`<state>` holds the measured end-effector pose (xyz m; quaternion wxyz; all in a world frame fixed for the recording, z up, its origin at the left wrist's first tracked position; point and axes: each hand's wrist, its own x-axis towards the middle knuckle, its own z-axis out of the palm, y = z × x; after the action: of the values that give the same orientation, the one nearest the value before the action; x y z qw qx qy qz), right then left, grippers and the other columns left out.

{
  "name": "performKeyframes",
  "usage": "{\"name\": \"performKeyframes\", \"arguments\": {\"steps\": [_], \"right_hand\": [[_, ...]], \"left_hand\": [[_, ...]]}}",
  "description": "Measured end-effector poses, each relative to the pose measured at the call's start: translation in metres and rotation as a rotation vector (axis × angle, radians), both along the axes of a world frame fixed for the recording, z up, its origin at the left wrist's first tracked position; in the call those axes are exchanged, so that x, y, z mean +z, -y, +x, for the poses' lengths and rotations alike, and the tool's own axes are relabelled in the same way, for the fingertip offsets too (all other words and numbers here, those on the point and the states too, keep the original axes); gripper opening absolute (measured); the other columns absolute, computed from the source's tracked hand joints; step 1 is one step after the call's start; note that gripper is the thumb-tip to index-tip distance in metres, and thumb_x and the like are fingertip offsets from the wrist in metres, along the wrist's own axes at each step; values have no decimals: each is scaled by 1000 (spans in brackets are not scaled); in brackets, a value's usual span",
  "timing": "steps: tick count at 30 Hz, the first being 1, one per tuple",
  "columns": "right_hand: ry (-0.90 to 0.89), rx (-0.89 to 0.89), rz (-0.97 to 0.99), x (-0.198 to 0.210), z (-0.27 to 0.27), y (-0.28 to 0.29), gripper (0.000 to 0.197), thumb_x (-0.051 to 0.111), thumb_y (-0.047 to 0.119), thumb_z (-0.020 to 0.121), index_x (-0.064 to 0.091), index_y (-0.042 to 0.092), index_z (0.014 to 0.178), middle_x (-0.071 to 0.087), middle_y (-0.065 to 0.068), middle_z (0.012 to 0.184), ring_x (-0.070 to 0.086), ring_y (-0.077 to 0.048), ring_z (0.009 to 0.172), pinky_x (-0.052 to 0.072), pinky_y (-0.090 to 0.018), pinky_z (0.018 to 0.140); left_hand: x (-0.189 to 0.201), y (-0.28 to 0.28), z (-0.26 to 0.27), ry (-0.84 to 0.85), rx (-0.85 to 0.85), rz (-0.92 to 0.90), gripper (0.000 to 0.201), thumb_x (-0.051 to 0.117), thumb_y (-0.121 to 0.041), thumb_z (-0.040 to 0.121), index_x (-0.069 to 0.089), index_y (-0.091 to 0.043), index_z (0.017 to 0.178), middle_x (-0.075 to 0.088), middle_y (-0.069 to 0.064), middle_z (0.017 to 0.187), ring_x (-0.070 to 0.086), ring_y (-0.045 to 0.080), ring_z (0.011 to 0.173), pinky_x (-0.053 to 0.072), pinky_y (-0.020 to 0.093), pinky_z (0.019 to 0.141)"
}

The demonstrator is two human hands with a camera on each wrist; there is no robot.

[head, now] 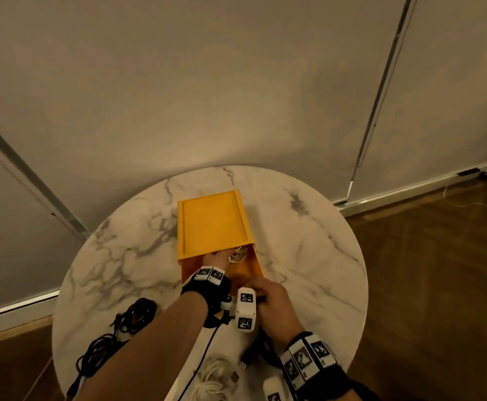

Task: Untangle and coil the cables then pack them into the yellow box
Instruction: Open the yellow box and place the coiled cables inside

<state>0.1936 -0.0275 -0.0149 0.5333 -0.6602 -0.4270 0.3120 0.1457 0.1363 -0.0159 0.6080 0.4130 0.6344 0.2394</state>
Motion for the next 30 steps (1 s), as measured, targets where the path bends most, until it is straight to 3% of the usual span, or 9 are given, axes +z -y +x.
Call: {"name": "performKeyframes", "arguments": {"steps": [3, 6, 11, 14, 18, 21, 25, 27, 30], "right_hand": [[23, 15, 34, 5, 3, -3, 49, 48, -17, 66, 70, 25, 79, 72, 8, 96, 64, -1, 95, 50, -20, 86], [39, -19, 118, 10, 1, -5, 50, 48, -12, 64, 67, 33, 74, 69, 15, 96, 62, 3, 94, 48, -14, 84], [186, -196, 46, 7, 8, -2, 40, 56, -6, 72, 70, 29, 86, 58, 16, 108, 50, -7, 104, 38, -15, 88], [200, -178, -132, 0, 23, 2, 34, 57, 0, 83, 69, 16, 110, 54, 2, 123, 50, -14, 113, 40, -22, 97], [135, -69, -285, -5, 29, 3, 34, 58, 9, 89, 63, 15, 121, 62, -6, 123, 58, -18, 110, 47, -28, 94], [150, -66, -245, 1, 31, 4, 33, 58, 7, 89, 64, 17, 119, 63, -3, 118, 56, -12, 104, 44, -21, 89], [246, -47, -188, 5, 36, -3, 30, 61, 8, 87, 66, 17, 115, 62, -3, 119, 59, -15, 107, 48, -29, 94], [301, 9, -227, 10, 38, -12, 29, 64, 14, 88, 67, 17, 116, 60, -3, 120, 58, -16, 106, 47, -27, 93], [377, 89, -310, 16, 38, -25, 29, 67, 29, 89, 69, 17, 115, 58, -1, 114, 57, -17, 105, 42, -22, 87]], "left_hand": [[7, 5, -7, 68, -53, -91, 46, 78, -10, 69, 65, 4, 111, 63, 17, 97, 55, 29, 80, 45, 36, 69], [18, 11, -15, 151, -93, -212, 19, 65, -12, 79, 61, -2, 94, 54, 11, 81, 51, 27, 64, 48, 28, 47], [21, 8, -12, 94, -177, -231, 18, 60, -16, 86, 60, -4, 100, 61, 12, 84, 59, 27, 74, 54, 49, 88], [20, 5, -6, 113, -178, -186, 6, 52, -5, 91, 57, -1, 92, 59, 14, 84, 58, 26, 71, 54, 45, 75], [23, 6, -3, 104, -244, -138, 16, 46, -2, 96, 52, -10, 82, 55, 13, 105, 55, 26, 96, 51, 43, 78], [36, 4, -16, -89, -434, -22, 12, 53, -11, 95, 61, -7, 102, 61, 12, 113, 60, 24, 98, 54, 41, 74], [54, -12, -50, -474, -763, 651, 25, 60, -20, 91, 63, -17, 115, 67, 3, 114, 64, 18, 89, 51, 30, 67], [54, -32, -64, -706, -916, 867, 44, 61, -26, 90, 52, -22, 133, 53, 3, 138, 52, 24, 118, 46, 36, 92], [42, -63, -77, -1024, -1188, 774, 64, 48, -43, 97, 19, -26, 152, 12, 7, 160, 13, 32, 146, 18, 47, 117]]}}
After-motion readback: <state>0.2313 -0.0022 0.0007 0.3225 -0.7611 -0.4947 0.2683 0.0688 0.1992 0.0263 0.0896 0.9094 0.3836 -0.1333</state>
